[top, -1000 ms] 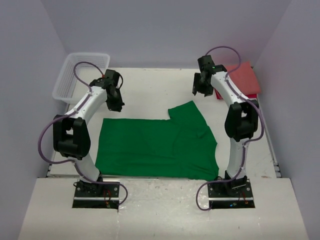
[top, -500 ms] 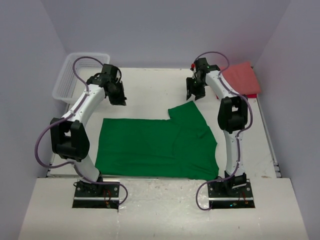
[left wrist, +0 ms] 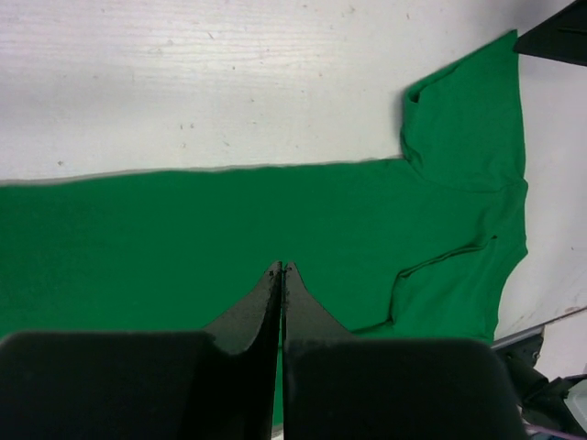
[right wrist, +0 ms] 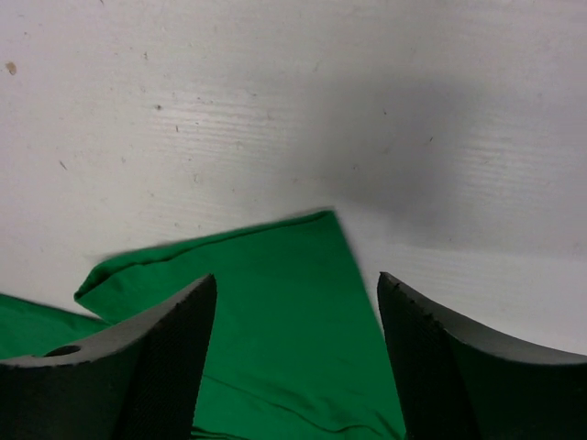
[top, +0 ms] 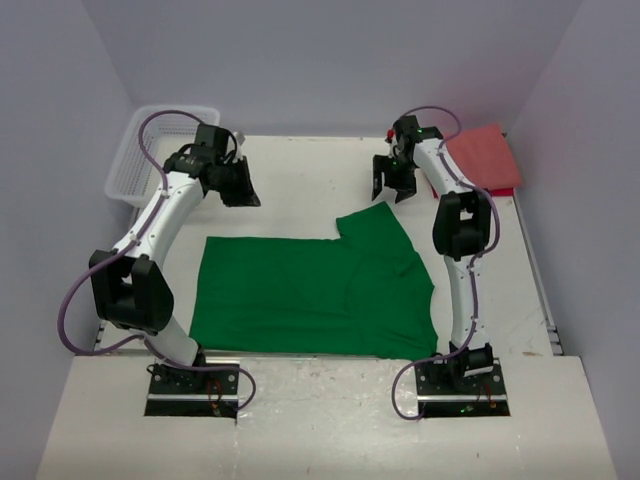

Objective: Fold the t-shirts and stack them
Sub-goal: Grap the side of the flattened tshirt furthest away from the robot with both arms, then fold the other side of the tshirt into a rectangle

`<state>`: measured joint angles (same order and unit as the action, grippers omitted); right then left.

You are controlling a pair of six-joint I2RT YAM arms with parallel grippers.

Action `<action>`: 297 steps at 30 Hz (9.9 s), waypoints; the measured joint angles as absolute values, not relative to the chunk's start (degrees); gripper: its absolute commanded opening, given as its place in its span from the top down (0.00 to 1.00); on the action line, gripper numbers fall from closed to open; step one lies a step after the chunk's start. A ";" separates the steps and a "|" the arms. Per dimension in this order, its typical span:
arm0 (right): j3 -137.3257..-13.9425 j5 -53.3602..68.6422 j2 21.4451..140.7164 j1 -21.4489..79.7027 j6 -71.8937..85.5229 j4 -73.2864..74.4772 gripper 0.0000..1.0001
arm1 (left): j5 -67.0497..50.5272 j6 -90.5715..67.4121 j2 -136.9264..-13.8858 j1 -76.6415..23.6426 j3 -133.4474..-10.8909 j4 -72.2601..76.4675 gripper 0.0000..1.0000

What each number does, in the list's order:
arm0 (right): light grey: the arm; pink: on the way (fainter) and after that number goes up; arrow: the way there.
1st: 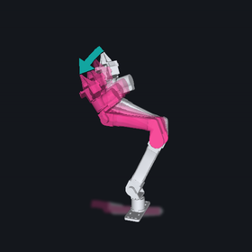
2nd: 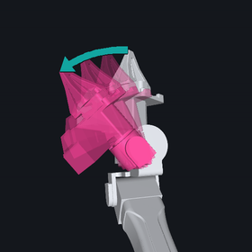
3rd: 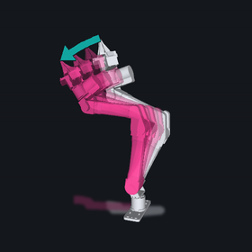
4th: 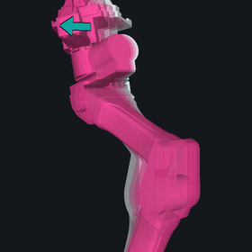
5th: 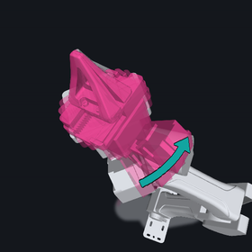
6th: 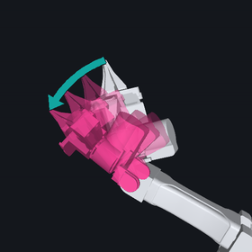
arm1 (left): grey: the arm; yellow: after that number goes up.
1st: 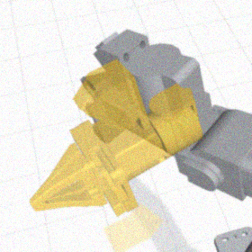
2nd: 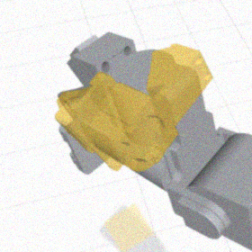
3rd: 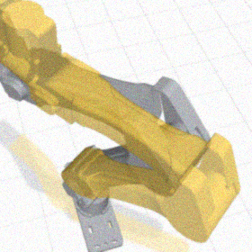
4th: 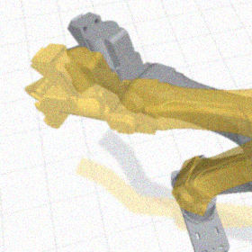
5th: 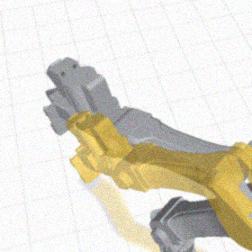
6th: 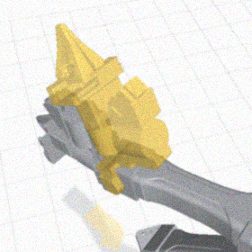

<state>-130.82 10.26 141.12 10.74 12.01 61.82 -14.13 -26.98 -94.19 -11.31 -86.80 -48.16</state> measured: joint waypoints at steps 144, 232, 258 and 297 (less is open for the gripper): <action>-81.01 -5.37 112.75 32.42 28.88 48.97 1.00 | -29.02 -29.34 -77.03 -11.31 -71.77 -46.04 0.98; -79.50 -10.61 97.12 31.22 22.06 45.52 1.00 | 11.62 -31.66 -111.39 0.56 -76.36 -43.29 1.00; -89.52 -11.40 95.66 18.87 18.72 48.07 1.00 | 19.14 -32.18 -99.33 -4.16 -77.38 -47.13 1.00; -89.38 -6.74 98.54 17.43 19.16 52.05 1.00 | 21.41 -32.47 -110.39 -5.63 -83.31 -51.53 1.00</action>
